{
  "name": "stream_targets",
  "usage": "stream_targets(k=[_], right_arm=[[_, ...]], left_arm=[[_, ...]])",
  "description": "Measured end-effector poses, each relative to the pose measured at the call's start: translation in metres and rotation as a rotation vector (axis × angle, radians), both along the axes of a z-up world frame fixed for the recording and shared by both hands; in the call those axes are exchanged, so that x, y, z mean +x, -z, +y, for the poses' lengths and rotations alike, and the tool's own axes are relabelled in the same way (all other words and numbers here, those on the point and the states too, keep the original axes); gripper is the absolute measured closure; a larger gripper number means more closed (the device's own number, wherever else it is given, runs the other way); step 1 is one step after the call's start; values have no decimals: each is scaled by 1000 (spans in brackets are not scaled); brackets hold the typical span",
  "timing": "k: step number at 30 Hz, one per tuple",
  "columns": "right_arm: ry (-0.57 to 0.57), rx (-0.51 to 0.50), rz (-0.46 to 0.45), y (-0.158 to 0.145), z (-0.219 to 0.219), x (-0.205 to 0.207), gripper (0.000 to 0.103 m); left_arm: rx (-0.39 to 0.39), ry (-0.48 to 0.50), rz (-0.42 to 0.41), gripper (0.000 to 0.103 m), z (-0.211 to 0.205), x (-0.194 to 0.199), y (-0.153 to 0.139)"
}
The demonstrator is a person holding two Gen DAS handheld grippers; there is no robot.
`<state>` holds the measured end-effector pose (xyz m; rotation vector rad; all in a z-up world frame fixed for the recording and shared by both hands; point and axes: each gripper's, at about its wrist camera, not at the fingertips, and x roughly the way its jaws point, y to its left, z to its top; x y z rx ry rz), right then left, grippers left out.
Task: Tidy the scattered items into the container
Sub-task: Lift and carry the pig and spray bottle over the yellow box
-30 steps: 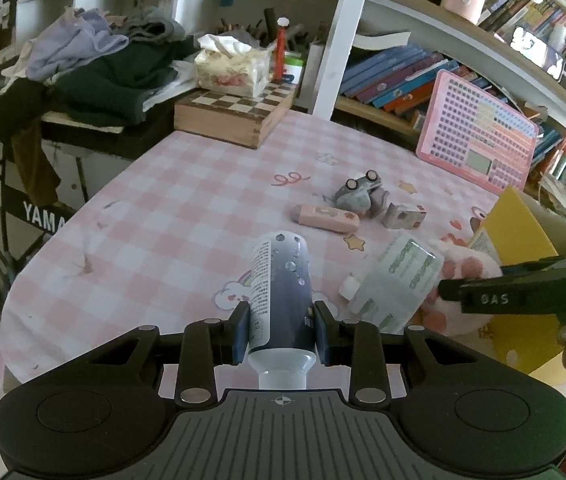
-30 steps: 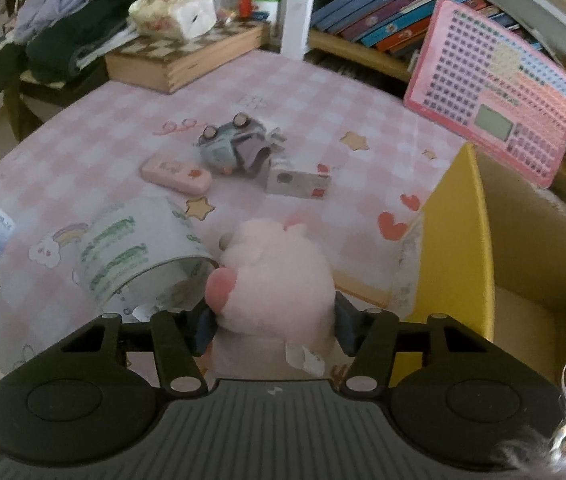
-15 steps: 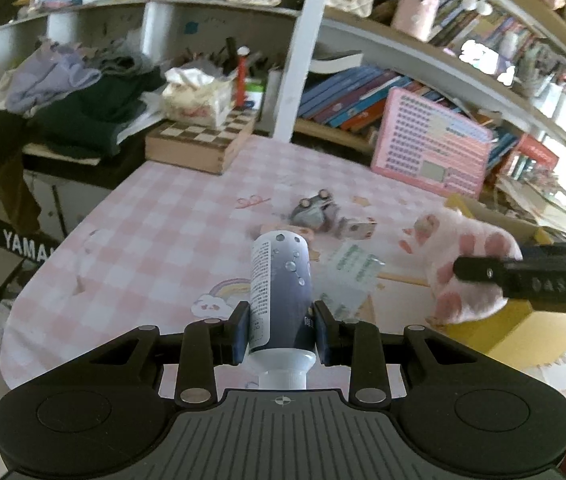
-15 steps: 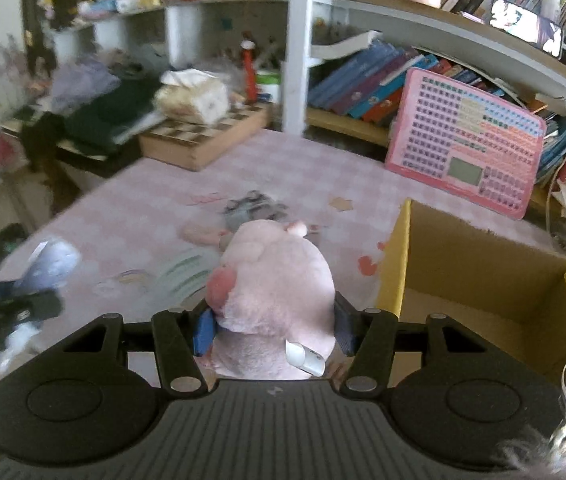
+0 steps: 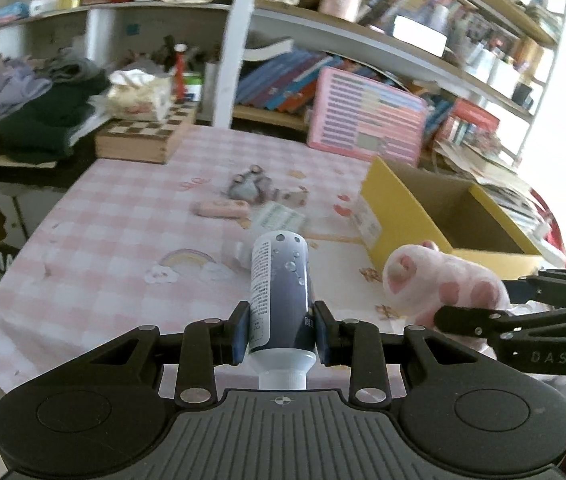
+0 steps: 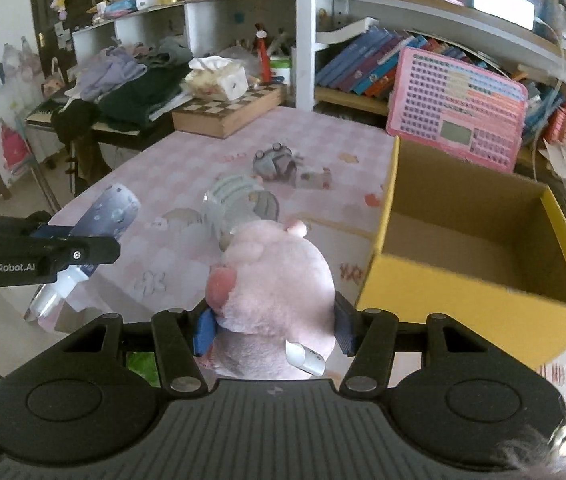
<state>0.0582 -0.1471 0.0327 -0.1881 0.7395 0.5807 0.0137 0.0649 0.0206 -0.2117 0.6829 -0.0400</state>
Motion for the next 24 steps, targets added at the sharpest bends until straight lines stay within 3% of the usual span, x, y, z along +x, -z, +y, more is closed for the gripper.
stream_targets(k=[24], right_arm=[[291, -16, 93, 18, -59, -61, 49]], left_arm=[[-10, 287, 41, 72, -57, -7, 9]])
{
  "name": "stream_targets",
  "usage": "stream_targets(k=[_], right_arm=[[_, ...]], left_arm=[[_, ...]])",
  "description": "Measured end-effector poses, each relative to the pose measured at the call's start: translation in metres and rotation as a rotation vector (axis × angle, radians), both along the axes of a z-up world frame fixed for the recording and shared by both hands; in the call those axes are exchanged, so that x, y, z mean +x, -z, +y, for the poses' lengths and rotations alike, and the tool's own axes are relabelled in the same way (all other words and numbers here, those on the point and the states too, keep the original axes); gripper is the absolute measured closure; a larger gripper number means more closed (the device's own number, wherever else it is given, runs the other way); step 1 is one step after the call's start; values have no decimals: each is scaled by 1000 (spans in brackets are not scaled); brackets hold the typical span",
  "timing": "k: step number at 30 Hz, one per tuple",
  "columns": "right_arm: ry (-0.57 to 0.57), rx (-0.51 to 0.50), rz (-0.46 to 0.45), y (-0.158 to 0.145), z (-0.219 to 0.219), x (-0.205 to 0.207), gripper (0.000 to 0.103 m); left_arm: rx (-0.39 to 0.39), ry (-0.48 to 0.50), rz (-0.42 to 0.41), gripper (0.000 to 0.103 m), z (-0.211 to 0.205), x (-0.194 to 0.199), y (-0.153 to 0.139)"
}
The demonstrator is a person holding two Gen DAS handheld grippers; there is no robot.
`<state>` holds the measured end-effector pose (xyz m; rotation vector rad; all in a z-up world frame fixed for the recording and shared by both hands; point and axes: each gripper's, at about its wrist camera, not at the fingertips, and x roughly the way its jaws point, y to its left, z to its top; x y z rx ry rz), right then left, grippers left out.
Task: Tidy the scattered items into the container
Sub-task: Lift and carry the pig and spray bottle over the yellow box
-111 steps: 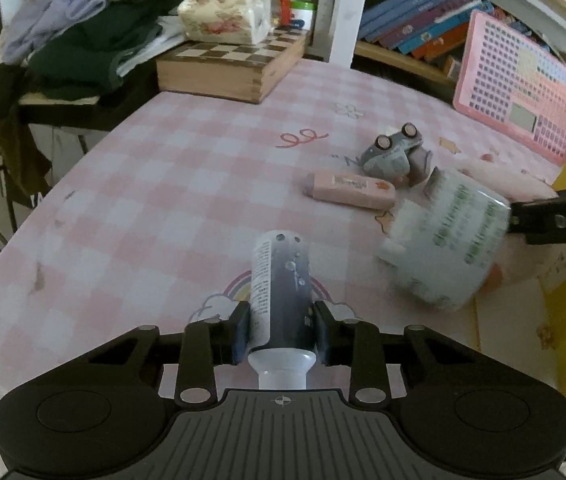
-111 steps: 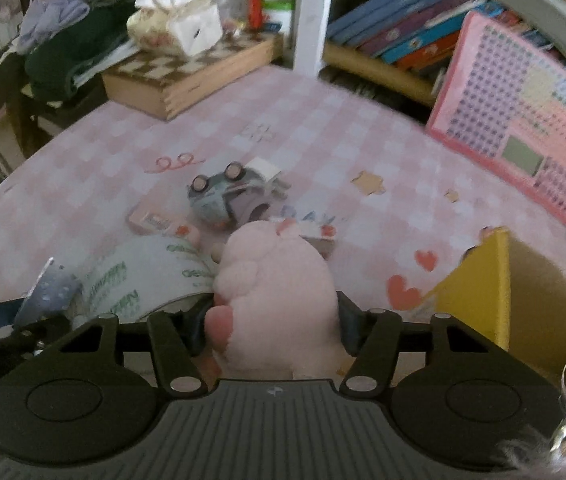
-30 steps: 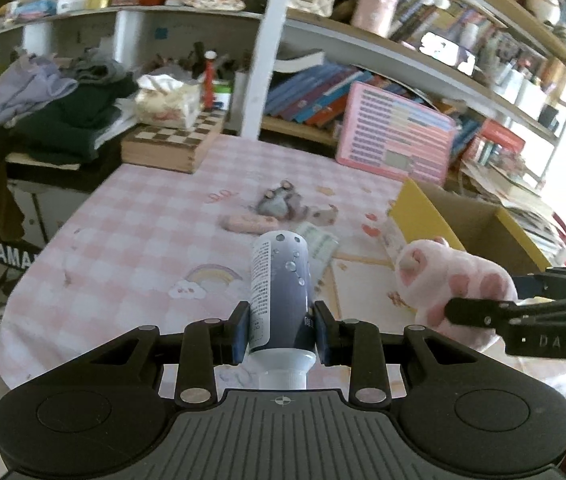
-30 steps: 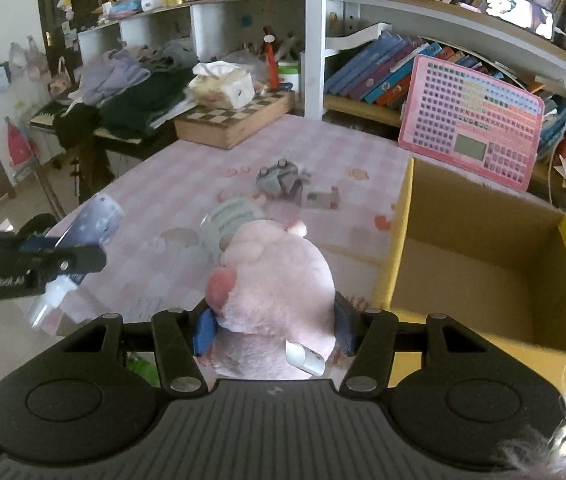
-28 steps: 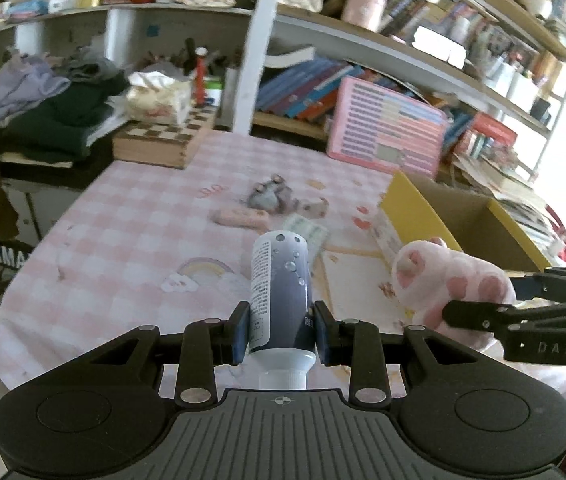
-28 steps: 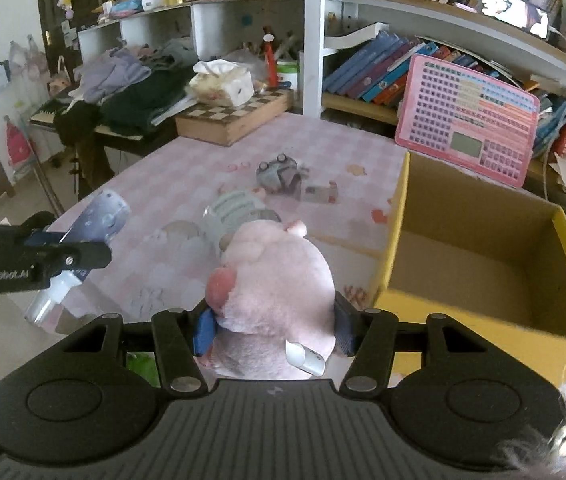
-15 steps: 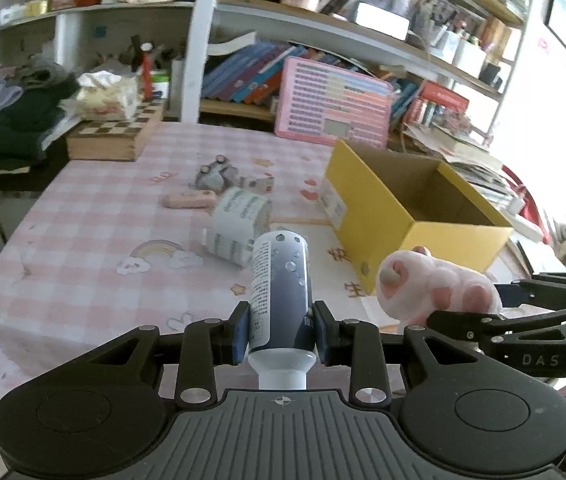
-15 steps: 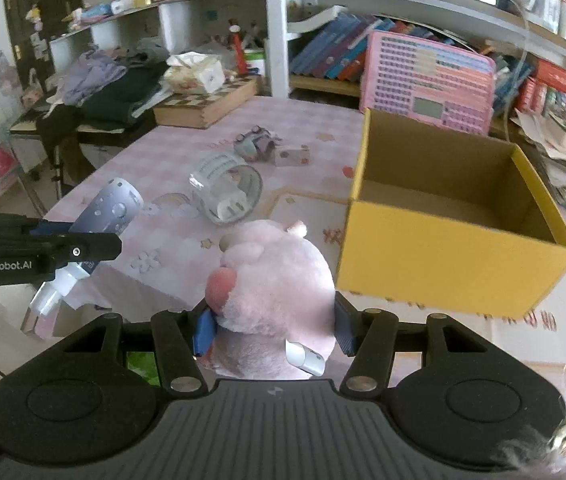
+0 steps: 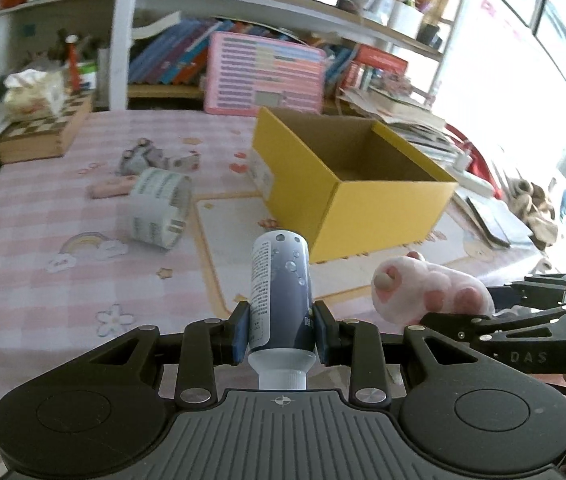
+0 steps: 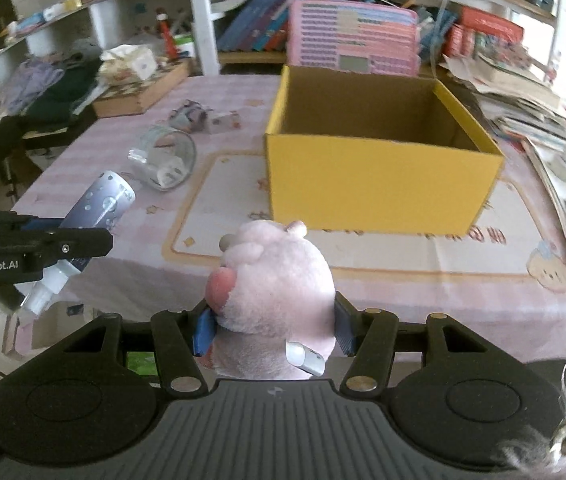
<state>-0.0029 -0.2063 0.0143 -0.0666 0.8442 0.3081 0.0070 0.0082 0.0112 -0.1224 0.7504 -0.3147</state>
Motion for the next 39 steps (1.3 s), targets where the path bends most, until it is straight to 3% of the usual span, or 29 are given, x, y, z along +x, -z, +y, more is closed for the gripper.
stream_targets(k=[10, 22, 30, 39], right_arm=[[97, -3, 41, 1, -24, -5, 49], [139, -11, 28, -3, -41, 0, 49], [127, -10, -24, -12, -45, 15, 49], [111, 6, -156, -51, -57, 51, 49]], left_arm=[[-15, 92, 14, 72, -23, 8, 6], [-2, 167, -13, 72, -44, 24, 2], [16, 184, -62, 72, -52, 42, -8], [11, 206, -160, 72, -66, 74, -37]])
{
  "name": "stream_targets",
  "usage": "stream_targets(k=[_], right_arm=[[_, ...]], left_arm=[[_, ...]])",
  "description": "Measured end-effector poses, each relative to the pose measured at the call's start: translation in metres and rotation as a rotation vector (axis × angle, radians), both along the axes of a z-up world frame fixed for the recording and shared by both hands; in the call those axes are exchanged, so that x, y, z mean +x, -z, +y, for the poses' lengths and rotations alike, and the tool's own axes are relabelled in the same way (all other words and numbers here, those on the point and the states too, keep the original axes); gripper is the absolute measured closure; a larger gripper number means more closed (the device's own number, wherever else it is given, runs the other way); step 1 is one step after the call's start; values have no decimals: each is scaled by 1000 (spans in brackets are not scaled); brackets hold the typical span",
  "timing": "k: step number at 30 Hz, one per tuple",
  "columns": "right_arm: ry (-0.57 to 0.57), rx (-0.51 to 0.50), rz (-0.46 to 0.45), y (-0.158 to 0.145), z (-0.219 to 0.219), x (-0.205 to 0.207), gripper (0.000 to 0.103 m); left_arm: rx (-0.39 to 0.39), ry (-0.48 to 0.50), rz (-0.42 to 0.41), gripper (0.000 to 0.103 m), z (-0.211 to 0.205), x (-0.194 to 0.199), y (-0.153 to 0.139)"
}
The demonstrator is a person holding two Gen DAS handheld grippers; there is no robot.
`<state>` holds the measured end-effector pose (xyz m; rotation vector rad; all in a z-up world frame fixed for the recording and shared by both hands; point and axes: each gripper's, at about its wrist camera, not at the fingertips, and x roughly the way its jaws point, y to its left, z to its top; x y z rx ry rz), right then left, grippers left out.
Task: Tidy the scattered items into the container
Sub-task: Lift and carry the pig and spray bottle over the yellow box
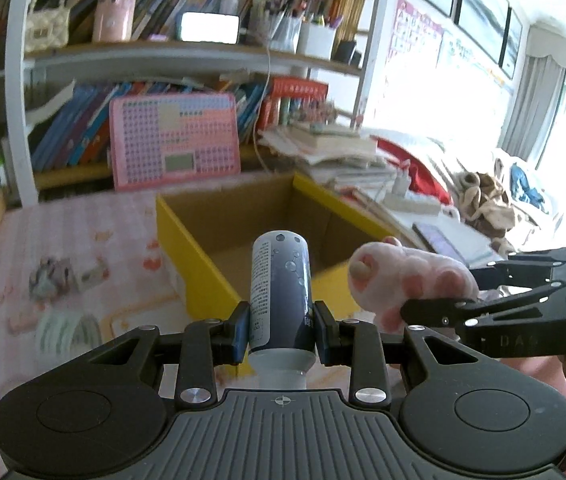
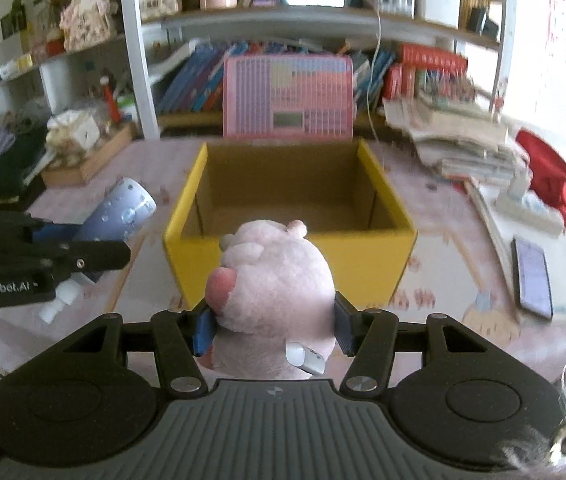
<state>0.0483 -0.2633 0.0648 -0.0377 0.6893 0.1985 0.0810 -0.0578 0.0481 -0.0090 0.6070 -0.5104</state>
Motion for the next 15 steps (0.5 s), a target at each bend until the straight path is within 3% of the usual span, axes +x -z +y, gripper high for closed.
stream_targets(k=[7, 15], right_arm=[[-46, -38, -120, -29, -5, 47, 49], [-103, -84, -81, -9, -17, 116, 49]], left_arm=[[-14, -15, -65, 72, -12, 37, -16], [0, -55, -51, 72, -29, 87, -6]])
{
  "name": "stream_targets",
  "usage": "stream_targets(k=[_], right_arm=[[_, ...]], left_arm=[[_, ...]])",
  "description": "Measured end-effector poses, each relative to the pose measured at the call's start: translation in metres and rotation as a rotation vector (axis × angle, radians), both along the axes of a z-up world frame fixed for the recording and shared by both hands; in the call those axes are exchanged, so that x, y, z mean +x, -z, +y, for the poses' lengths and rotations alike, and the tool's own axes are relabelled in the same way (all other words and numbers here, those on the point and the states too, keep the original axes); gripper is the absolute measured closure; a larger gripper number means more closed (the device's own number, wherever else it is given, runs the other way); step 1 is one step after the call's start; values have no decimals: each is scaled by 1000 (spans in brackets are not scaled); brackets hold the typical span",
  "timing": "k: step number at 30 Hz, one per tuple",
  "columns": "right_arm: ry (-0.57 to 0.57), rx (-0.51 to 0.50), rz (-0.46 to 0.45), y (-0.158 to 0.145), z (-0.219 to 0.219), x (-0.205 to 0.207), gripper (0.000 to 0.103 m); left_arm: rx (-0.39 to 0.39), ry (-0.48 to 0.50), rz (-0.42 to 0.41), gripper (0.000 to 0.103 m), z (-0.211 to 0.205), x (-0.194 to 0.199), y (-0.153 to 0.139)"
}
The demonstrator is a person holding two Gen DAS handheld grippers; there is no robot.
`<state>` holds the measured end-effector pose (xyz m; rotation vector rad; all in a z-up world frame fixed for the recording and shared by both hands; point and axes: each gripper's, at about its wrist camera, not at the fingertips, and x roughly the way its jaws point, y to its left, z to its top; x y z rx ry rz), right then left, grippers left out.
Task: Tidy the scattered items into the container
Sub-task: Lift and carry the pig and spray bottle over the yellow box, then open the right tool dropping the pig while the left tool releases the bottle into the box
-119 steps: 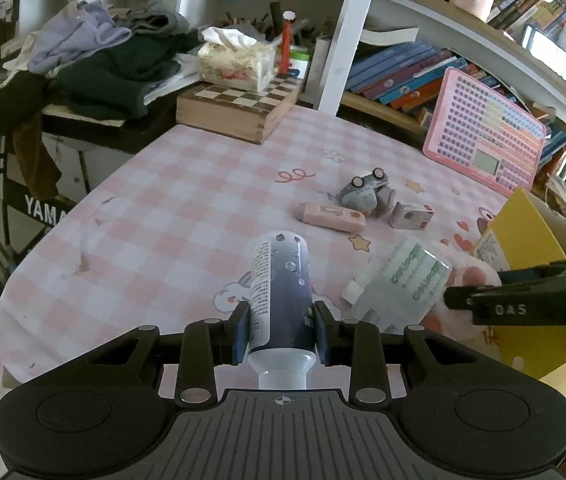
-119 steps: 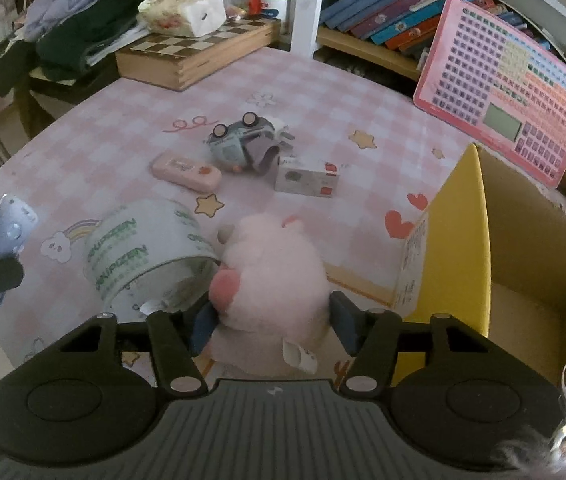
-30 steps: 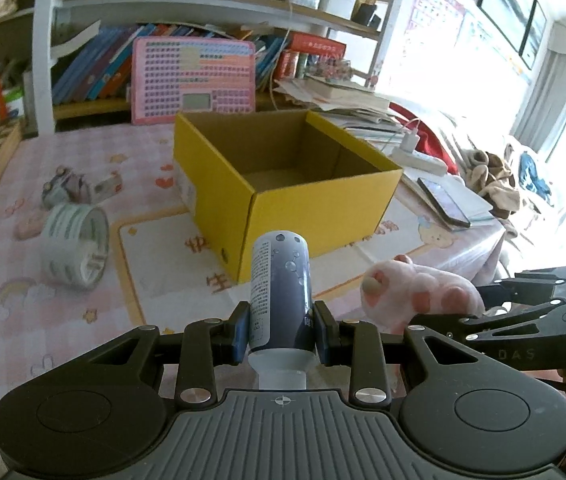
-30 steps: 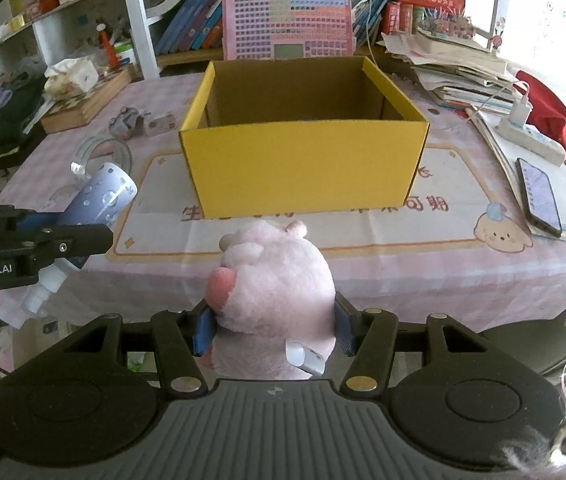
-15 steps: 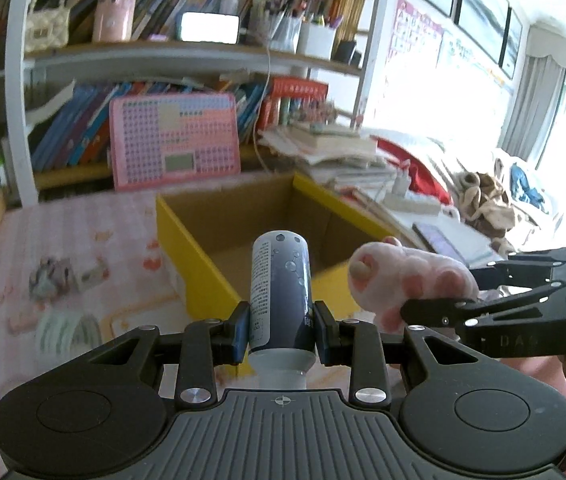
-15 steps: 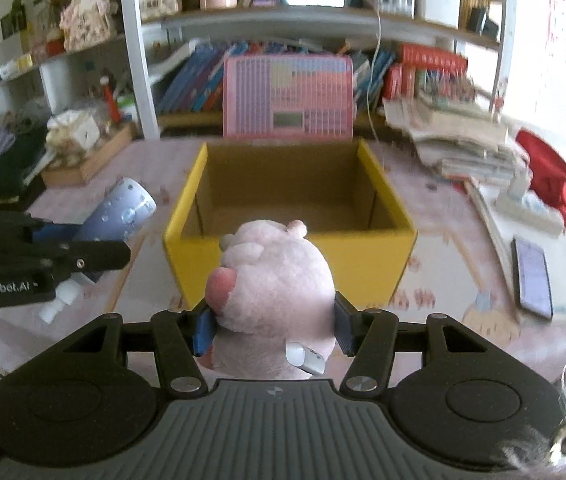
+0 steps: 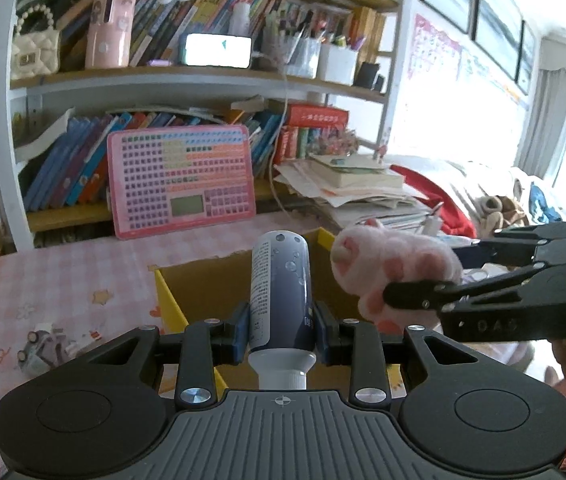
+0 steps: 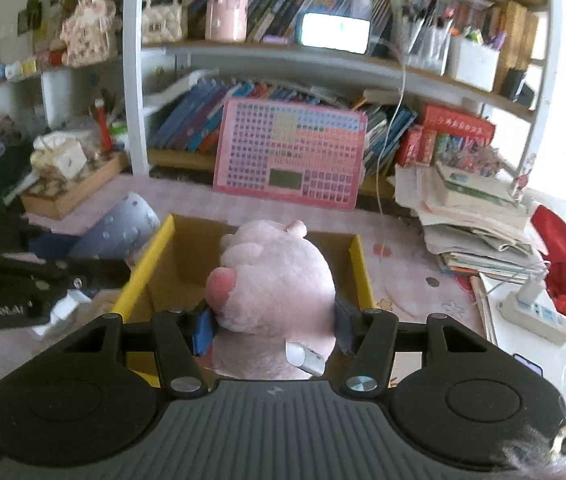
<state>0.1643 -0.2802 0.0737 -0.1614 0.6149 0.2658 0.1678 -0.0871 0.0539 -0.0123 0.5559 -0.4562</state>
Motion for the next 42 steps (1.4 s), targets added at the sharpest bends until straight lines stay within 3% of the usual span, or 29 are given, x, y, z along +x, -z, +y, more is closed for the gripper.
stream_targets(k=[7, 16, 24, 27, 30, 31, 34, 42], right_arm=[[-91, -64, 114, 42, -2, 57, 49], [-261, -192, 228, 85, -3, 106, 47], [-322, -259, 209, 91, -1, 120, 47], [-346, -283, 221, 94, 1, 119, 40], [-364, -281, 245, 95, 2, 119, 26], [-363, -281, 248, 95, 2, 118, 22], [-372, -289, 256, 96, 2, 114, 18], [-331, -256, 288, 87, -2, 100, 18]], left_arm=[[46, -38, 83, 72, -24, 43, 30], [183, -36, 153, 72, -56, 77, 57], [271, -48, 182, 72, -69, 89, 69], [298, -34, 200, 72, -74, 92, 74], [337, -38, 199, 65, -80, 93, 75], [347, -36, 195, 58, -81, 93, 75], [366, -42, 188, 43, -81, 93, 74], [386, -8, 175, 40, -82, 91, 74]])
